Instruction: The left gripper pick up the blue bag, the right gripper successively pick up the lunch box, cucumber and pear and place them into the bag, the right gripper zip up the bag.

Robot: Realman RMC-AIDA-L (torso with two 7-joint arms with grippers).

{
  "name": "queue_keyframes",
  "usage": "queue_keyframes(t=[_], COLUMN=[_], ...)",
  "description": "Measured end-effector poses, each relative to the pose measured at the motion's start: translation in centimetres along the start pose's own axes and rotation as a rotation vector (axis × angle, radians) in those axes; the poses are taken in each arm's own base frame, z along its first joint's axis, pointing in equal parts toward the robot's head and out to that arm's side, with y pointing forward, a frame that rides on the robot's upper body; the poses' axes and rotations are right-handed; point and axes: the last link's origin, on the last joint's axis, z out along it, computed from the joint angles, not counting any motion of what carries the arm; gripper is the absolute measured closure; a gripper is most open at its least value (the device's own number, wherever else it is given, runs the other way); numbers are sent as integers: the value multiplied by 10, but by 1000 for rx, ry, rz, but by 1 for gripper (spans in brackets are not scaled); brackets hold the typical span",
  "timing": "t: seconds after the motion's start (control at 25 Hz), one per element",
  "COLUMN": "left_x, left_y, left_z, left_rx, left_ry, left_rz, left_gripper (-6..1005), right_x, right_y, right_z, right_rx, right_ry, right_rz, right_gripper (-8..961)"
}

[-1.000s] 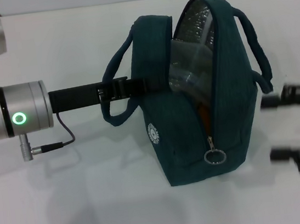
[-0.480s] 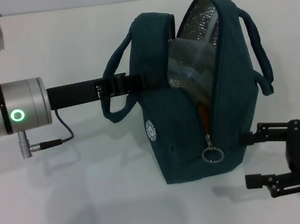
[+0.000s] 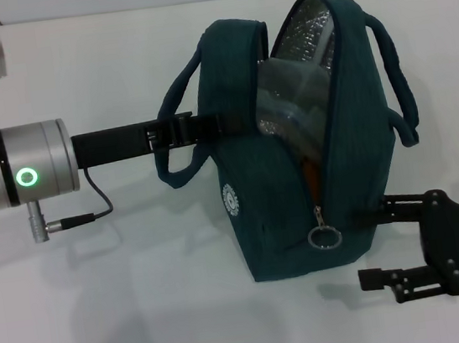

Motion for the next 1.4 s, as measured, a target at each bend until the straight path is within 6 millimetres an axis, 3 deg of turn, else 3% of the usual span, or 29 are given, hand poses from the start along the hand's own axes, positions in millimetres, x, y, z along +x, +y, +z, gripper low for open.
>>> queue_keyframes(t=[1.4], left_x=[-4], left_y=[2], left_z=[0], left_rx=[-16], left_ry=[-3], left_rz=[-9], left_gripper=[944], right_x=[7], right_y=[-8], right_z=[22], right_rx=[39], right_ry=[1], right_rz=[26], right_gripper=[185])
